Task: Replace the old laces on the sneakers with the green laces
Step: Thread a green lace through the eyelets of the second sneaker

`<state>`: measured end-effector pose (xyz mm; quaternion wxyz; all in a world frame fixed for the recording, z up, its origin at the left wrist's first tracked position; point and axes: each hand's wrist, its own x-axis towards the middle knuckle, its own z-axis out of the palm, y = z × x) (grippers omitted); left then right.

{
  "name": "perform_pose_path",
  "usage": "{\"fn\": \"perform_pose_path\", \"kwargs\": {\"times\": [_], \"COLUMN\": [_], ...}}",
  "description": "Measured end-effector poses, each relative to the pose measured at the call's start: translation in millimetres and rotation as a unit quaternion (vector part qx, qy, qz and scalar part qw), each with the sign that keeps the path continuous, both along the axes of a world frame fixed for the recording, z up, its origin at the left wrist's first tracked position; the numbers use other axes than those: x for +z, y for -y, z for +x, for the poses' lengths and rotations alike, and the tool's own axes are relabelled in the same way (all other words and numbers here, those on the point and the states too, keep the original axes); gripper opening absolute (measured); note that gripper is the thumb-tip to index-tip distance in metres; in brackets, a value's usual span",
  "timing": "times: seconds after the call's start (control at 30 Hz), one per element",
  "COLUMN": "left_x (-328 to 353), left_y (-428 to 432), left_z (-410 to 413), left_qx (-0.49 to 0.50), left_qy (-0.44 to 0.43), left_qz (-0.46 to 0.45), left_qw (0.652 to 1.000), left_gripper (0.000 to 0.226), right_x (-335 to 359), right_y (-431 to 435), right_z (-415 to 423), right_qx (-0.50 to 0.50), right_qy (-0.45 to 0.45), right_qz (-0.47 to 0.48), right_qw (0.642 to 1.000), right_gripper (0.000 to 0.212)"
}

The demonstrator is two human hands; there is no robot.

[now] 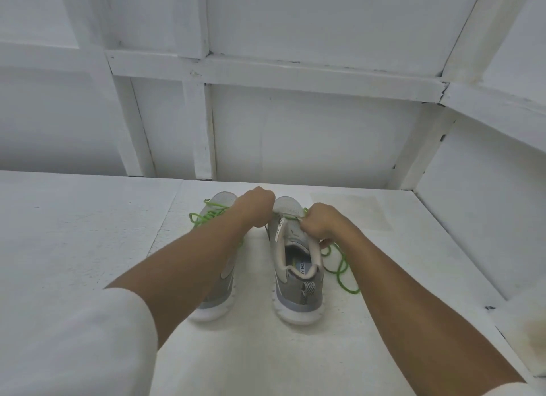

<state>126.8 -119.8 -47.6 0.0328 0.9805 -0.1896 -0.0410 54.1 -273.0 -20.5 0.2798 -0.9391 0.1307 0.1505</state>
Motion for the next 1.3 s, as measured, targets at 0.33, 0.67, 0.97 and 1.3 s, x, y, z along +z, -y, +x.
{"fn": "perform_pose_path", "kwargs": {"times": [0.33,0.67,0.97,1.3], "left_x": [-1,8,127,129], "left_y": [-9,-19,-85,-22], "left_z": [-8,2,49,18], "left_qx": [0.055,0.054,0.13,0.081], "left_qy": [-0.007,0.033,0.199,-0.062], "left_qz": [-0.061,-0.044,-0.03,-0.279], "left_qw": [0.997,0.997,0.971,0.955], "left_gripper": [0.032,0.022,0.026,0.016], "right_x": [-6,-13,-18,-13], "right_y": [-3,-7,1,-9], "right_z": [-5,-6,-7,-7], "right_qx": [-0.004,-0.02,-0.038,-0.053], "right_qy": [0.077,0.065,0.087,0.081], "right_qz": [0.051,0.033,-0.021,0.014], "right_qw": [0.996,0.997,0.995,0.995], "right_gripper": [0.024,0.019,0.027,0.017]}}
